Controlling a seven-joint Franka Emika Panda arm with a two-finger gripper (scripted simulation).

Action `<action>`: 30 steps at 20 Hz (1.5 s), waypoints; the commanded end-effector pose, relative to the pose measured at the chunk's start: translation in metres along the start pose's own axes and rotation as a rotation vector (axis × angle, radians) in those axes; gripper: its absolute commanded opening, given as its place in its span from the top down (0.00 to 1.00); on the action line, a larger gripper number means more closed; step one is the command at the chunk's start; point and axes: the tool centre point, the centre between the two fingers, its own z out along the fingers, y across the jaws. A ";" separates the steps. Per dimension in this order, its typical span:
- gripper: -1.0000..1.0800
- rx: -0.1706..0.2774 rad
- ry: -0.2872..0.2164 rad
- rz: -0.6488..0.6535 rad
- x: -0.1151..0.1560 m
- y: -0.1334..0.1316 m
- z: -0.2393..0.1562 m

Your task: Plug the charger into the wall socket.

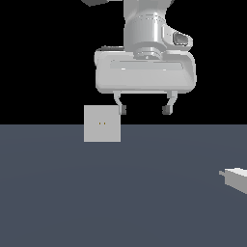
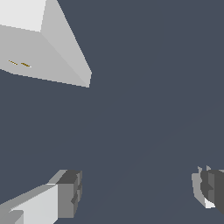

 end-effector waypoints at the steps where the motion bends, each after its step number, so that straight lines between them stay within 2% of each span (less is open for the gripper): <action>1: 0.04 0.001 0.006 -0.015 -0.012 0.016 0.007; 10: 0.04 0.005 0.030 -0.080 -0.052 0.079 0.038; 16: 0.04 0.009 0.042 -0.112 -0.069 0.111 0.054; 23: 0.04 0.012 0.050 -0.132 -0.078 0.133 0.065; 30: 0.04 0.013 0.052 -0.137 -0.080 0.137 0.067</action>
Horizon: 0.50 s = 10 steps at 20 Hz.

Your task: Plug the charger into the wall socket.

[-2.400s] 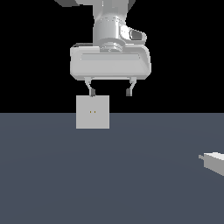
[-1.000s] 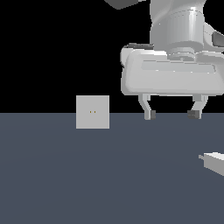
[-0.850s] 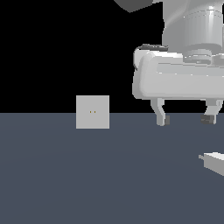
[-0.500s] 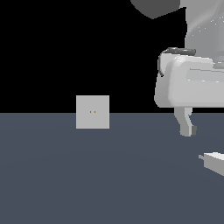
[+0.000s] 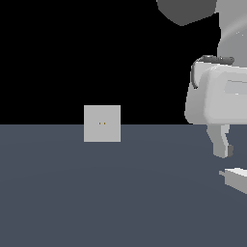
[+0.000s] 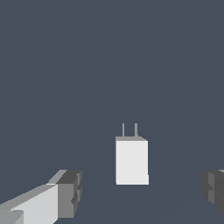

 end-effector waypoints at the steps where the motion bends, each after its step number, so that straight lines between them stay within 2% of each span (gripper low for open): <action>1: 0.04 0.000 0.000 -0.001 0.001 -0.001 0.000; 10: 0.04 0.000 0.000 -0.001 0.000 -0.001 0.010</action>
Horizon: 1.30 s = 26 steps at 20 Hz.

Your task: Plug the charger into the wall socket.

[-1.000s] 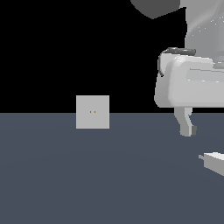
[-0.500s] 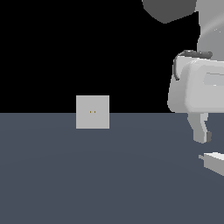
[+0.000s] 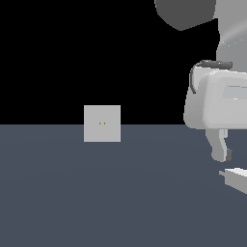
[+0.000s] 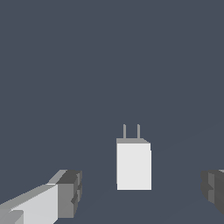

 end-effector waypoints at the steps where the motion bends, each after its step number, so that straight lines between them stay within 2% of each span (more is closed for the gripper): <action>1: 0.04 0.001 -0.001 0.000 -0.001 0.000 0.008; 7: 0.04 0.000 -0.001 0.000 -0.003 -0.001 0.034; 13: 0.04 0.000 -0.001 0.000 -0.003 -0.001 0.044; 14: 1.00 0.000 -0.001 0.000 -0.003 -0.001 0.044; 26: 1.00 0.000 -0.001 0.002 -0.002 -0.001 0.043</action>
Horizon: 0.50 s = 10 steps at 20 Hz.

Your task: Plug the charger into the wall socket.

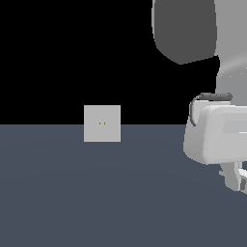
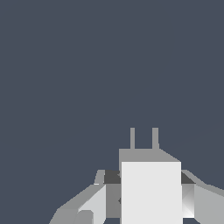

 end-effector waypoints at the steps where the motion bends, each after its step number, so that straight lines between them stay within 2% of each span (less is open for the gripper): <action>1: 1.00 0.000 0.000 0.001 0.001 -0.002 -0.001; 10: 1.00 -0.002 0.001 0.037 0.011 -0.031 -0.010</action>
